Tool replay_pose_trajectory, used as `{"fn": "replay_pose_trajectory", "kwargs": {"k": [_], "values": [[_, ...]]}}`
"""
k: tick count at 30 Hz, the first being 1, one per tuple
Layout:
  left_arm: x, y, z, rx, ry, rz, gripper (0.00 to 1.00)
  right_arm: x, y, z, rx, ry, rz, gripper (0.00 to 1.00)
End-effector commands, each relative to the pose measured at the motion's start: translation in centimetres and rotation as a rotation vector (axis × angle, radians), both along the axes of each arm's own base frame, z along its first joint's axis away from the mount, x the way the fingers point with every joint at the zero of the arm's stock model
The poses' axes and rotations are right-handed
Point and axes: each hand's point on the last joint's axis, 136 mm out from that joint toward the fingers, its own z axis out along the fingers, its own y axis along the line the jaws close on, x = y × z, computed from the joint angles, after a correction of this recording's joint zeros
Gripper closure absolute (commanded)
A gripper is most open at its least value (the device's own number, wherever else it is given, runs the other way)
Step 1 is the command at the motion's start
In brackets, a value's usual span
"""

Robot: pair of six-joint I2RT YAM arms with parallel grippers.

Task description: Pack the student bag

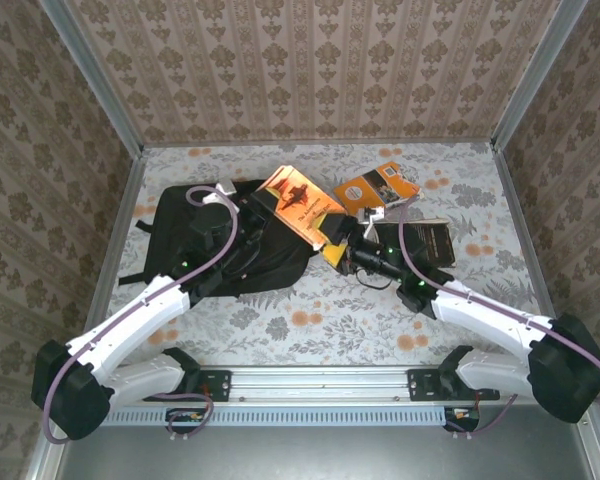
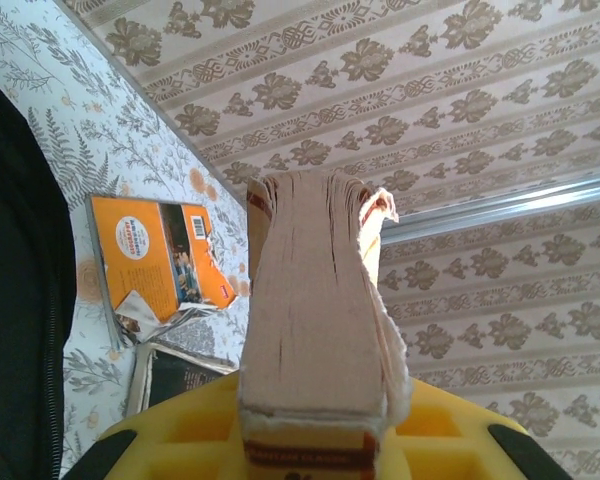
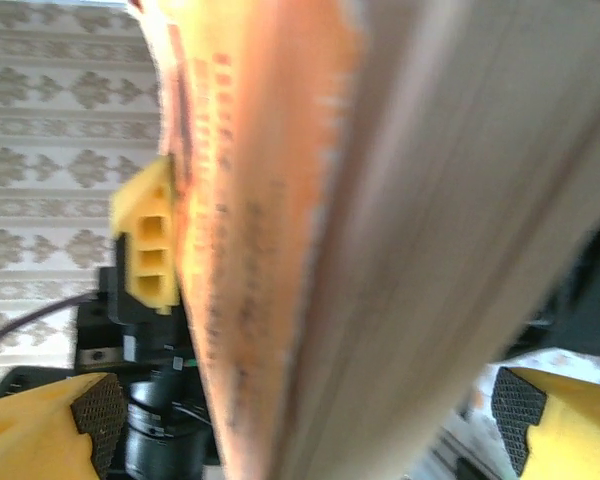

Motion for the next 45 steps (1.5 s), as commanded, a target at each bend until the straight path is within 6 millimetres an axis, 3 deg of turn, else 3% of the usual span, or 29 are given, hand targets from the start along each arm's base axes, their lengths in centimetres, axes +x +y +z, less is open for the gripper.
{"fn": "replay_pose_trajectory", "kwargs": {"k": [1,6,13,23,29,33,36,38,42,45], "values": [[0.0,0.7,2.4,-0.115,-0.038,0.035,1.00,1.2,-0.4,5.5,0.160,-0.117,-0.073,0.11],[-0.4,1.0,1.7,-0.113,-0.025,0.040,1.00,1.7,-0.6,8.1,0.168,-0.188,-0.100,0.33],[-1.0,0.8,0.7,-0.103,-0.006,0.032,1.00,2.7,-0.1,8.7,0.121,-0.223,-0.120,0.59],[-1.4,0.7,0.1,-0.089,0.003,0.023,1.00,3.5,-0.2,9.3,0.047,-0.281,-0.139,0.50],[-1.8,0.7,-0.1,-0.056,-0.008,0.017,1.00,4.1,-0.6,8.4,0.035,-0.279,-0.149,0.71],[-1.9,0.3,-0.4,-0.031,-0.013,-0.008,1.00,4.3,-1.0,8.2,0.014,-0.289,-0.151,0.90],[-2.3,0.4,0.5,0.139,-0.094,-0.056,0.60,4.3,-1.9,7.6,-0.032,-0.287,-0.165,1.00],[-2.6,1.6,0.6,0.335,-0.125,-0.061,0.41,4.3,-3.2,6.4,-0.103,-0.269,-0.187,1.00],[-2.3,4.2,-0.6,0.649,-0.124,-0.072,0.28,3.4,-7.7,2.6,-0.370,-0.202,-0.290,1.00],[-1.3,4.4,-2.8,0.908,-0.077,-0.163,0.20,2.0,-11.6,0.8,-0.566,-0.164,-0.385,1.00]]}}
